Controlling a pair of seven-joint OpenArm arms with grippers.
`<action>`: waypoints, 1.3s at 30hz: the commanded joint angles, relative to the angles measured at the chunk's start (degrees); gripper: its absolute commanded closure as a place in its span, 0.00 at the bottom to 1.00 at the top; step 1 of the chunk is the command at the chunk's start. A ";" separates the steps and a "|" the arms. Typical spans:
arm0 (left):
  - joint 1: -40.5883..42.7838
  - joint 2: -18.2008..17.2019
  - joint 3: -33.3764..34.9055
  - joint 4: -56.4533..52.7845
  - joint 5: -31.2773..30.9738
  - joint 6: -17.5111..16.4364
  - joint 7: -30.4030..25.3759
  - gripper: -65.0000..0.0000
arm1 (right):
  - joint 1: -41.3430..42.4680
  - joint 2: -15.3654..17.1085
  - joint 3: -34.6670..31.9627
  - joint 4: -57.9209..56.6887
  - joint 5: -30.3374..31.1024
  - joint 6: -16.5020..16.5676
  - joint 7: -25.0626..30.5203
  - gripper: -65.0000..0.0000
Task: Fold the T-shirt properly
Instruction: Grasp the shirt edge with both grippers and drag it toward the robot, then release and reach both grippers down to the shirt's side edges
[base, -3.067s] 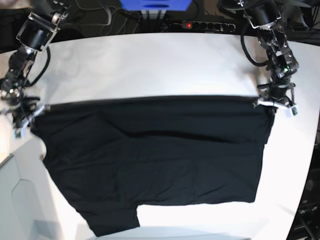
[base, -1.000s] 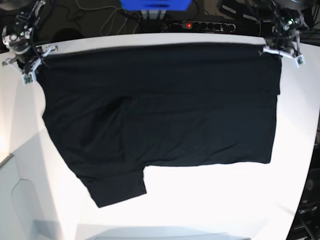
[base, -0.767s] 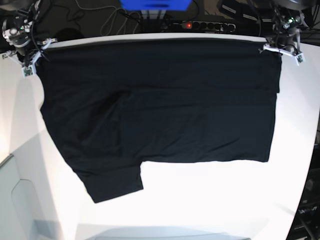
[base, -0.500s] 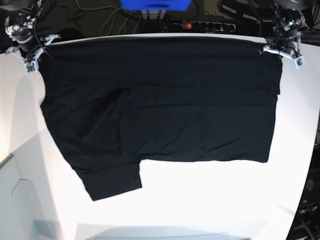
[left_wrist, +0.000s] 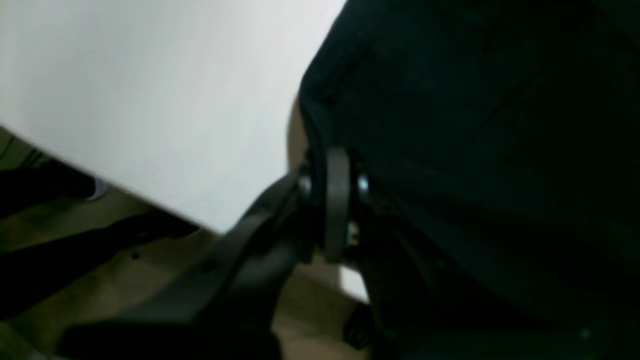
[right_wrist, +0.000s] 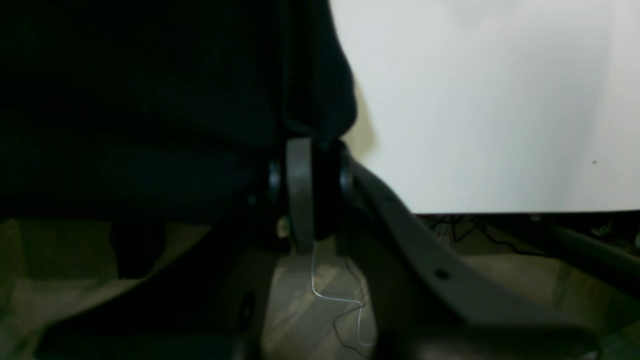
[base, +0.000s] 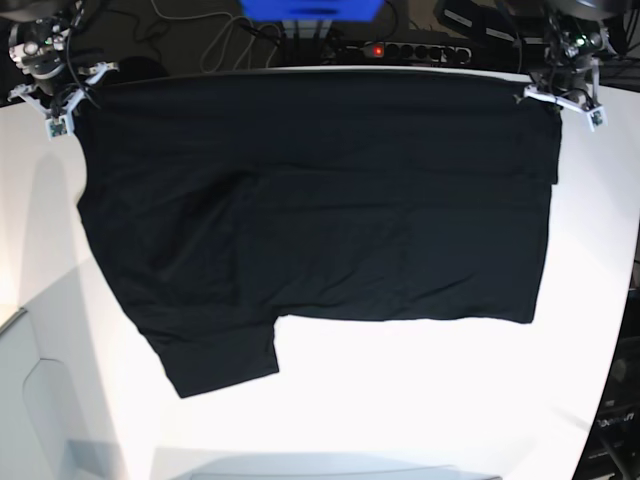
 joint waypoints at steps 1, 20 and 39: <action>0.72 -0.87 -0.59 1.91 0.17 0.39 -1.05 0.97 | -0.53 0.80 0.61 0.86 -0.48 -0.29 0.26 0.93; 3.62 -0.26 -2.08 10.97 0.17 0.48 -1.05 0.39 | 1.84 -2.63 5.09 11.93 -0.39 -0.29 -0.27 0.65; -21.08 1.06 -7.44 9.82 0.78 0.48 -1.05 0.34 | 35.07 -0.43 -6.42 4.11 -0.83 2.00 -10.82 0.61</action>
